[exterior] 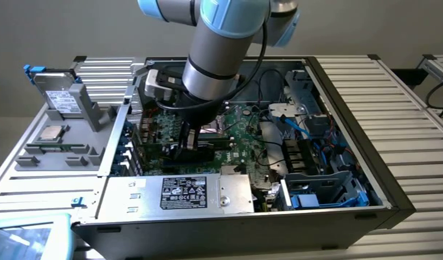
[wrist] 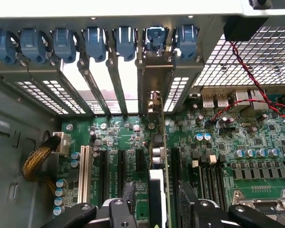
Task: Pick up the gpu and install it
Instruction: 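Insert the gpu into the slot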
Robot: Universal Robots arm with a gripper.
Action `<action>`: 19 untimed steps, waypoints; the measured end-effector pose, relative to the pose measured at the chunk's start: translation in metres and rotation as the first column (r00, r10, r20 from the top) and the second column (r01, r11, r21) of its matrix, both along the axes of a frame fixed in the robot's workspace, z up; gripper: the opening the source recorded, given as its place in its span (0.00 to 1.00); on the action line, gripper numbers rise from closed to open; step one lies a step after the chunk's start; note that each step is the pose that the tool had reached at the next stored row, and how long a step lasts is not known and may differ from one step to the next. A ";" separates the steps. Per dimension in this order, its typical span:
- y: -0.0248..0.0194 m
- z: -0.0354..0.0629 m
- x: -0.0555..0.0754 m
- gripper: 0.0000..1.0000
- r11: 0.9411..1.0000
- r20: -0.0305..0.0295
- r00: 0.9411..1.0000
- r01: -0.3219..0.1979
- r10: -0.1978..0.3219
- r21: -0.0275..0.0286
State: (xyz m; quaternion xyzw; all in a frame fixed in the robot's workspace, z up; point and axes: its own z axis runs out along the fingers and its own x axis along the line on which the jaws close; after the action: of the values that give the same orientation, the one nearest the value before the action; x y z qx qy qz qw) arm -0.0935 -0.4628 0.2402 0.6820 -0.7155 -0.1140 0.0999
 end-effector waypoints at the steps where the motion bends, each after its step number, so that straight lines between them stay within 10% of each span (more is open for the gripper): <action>1: 0.0004 0.0015 0.000 0.49 1.000 0.000 1.000 0.000 0.000 -0.002; 12: 0.0040 0.0238 0.000 0.49 0.999 0.002 1.000 0.000 0.000 -0.038; 14: 0.0058 0.0250 0.000 0.47 0.999 0.015 1.000 0.001 0.000 -0.044; 19: 0.0157 0.0252 0.000 0.29 0.998 0.070 0.998 0.004 0.001 -0.071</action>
State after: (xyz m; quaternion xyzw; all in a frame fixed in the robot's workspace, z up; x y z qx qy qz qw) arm -0.0936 -0.4471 0.2654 0.6812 -0.7225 -0.0646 0.0985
